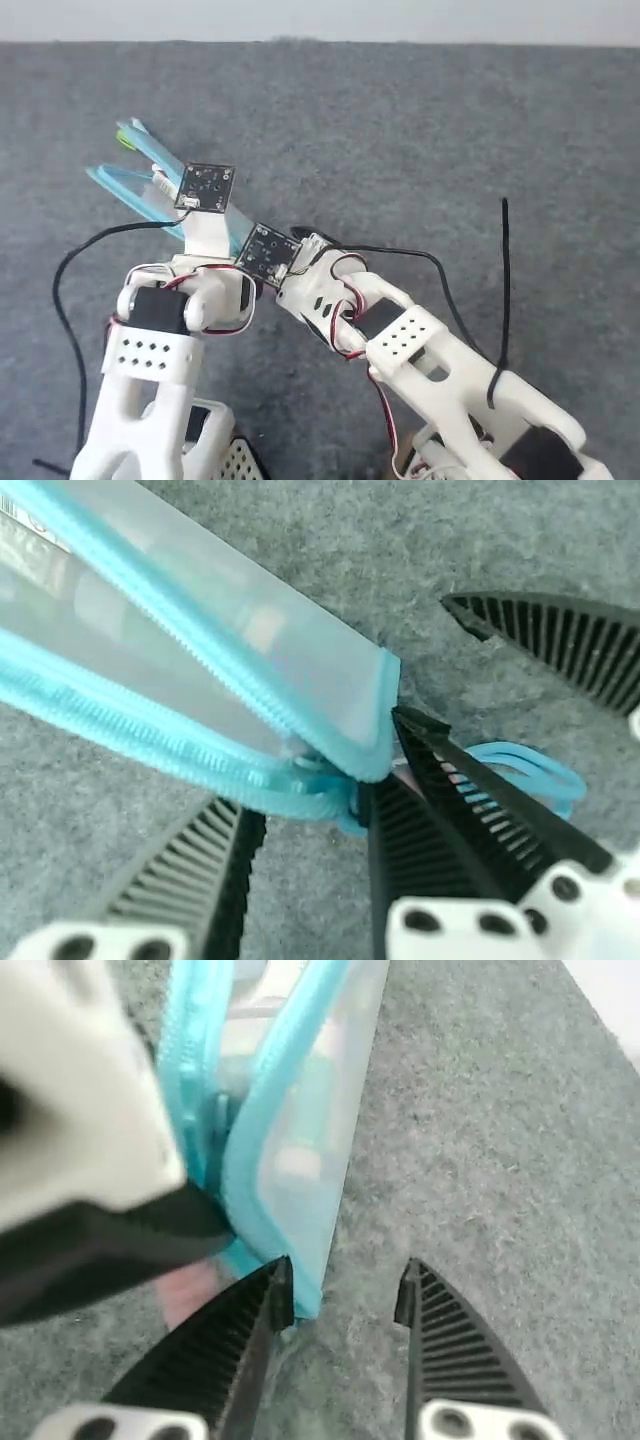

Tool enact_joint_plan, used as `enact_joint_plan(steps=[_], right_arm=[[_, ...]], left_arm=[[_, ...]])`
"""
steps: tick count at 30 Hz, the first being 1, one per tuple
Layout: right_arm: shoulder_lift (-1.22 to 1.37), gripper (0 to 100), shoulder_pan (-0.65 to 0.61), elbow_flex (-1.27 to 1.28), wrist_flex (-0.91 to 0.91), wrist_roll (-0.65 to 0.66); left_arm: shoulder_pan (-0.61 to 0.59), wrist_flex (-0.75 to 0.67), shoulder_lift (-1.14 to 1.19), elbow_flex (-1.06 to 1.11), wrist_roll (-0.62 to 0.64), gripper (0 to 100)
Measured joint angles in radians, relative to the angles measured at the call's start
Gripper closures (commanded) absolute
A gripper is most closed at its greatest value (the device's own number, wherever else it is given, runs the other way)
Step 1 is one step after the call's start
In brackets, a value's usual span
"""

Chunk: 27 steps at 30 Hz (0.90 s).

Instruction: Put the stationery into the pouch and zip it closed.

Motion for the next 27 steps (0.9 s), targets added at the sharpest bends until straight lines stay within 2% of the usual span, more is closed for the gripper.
enact_joint_plan(steps=[5,11,16,22,27], right_arm=[[0.0,82.7,0.0,0.0,-0.002,0.003],[0.002,99.6,0.002,-0.018,-0.009,0.075],[0.002,99.1,0.002,-0.046,-0.009,0.167],[0.002,99.1,0.002,-0.048,-0.006,0.163],[0.002,99.1,0.08,-0.048,0.052,0.117]], left_arm=[[0.0,0.0,0.0,0.0,0.0,86],[-0.006,0.0,0.0,0.0,0.0,86],[-0.021,0.0,0.0,0.0,0.0,86],[-0.038,0.0,-0.003,-0.003,0.0,86],[-0.152,0.0,-0.003,-0.077,-0.006,86]])
